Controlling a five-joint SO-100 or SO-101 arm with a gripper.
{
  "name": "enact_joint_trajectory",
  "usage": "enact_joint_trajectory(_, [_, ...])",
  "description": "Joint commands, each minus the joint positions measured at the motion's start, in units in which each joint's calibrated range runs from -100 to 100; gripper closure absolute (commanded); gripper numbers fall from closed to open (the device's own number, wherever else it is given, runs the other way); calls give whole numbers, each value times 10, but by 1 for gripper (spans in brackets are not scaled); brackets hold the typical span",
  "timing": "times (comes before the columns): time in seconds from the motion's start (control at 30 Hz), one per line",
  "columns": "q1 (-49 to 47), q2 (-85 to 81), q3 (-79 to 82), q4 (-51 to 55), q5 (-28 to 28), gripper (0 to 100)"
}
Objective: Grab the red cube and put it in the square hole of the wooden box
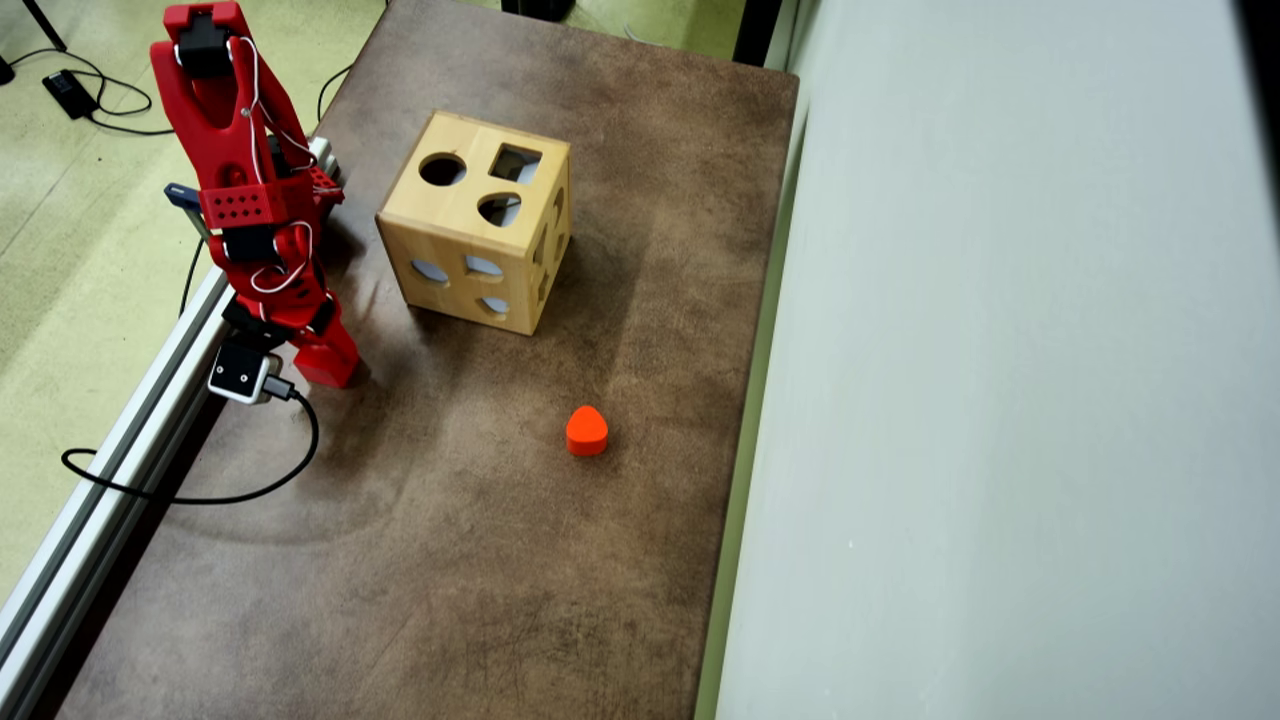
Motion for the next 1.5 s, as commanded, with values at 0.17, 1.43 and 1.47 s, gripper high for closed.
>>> enact_joint_trajectory(0.17, [3,-6,-11,-8,0,99])
enact_joint_trajectory(1.43, [-168,-277,-529,517,-175,99])
enact_joint_trajectory(1.47, [-184,-277,-549,531,-181,99])
